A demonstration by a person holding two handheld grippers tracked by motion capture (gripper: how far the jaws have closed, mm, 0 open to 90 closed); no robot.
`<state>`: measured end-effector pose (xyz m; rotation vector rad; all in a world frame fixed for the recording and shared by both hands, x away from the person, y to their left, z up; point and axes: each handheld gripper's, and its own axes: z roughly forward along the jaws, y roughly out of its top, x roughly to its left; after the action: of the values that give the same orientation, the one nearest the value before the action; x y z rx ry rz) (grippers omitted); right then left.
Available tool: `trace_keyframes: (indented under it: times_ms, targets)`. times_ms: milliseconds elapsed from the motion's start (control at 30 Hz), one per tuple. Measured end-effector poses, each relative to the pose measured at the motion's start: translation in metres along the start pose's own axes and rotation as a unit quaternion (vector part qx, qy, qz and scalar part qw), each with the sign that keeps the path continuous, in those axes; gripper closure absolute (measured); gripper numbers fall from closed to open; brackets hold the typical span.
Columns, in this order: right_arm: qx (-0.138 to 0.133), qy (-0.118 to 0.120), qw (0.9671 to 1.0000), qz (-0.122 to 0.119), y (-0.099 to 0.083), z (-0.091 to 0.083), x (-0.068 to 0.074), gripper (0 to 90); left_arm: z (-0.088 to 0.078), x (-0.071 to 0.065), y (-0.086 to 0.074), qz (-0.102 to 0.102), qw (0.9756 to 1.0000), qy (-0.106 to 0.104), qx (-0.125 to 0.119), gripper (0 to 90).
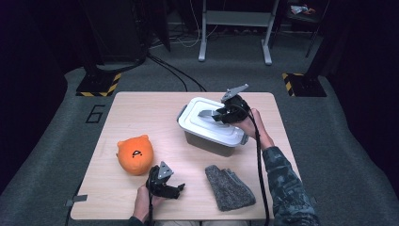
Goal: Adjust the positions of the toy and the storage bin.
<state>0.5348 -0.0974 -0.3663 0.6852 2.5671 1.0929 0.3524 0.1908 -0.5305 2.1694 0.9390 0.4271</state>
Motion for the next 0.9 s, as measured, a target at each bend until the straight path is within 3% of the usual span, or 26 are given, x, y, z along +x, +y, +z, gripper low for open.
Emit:
trace_keyframes:
  times_ms: [133, 267, 467, 767, 900]
  targets:
    - [0.0, -0.009, 0.9999, 0.009, 0.003, 0.003, 0.005, 64.2, 0.0, 0.0, 0.0, 0.0, 1.0, 0.001, 0.0, 8.5]
    - [0.009, -0.018, 0.9997, -0.01, 0.007, 0.008, 0.007, 63.0, 0.0, 0.0, 0.0, 0.0, 1.0, 0.001, 0.0, 8.5]
    - [0.012, -0.026, 0.9994, -0.017, 0.009, 0.01, 0.012, 65.9, 0.0, 0.0, 0.0, 0.0, 1.0, 0.001, -0.001, 8.6]
    - [-0.006, -0.033, 0.9994, -0.002, 0.006, 0.012, 0.016, 66.4, 0.0, 0.0, 0.0, 0.0, 1.0, 0.001, 0.0, 8.5]
    - [0.002, -0.043, 0.9991, -0.002, 0.01, 0.015, 0.018, 66.5, 0.0, 0.0, 0.0, -0.001, 1.0, 0.0, 0.0, 8.5]
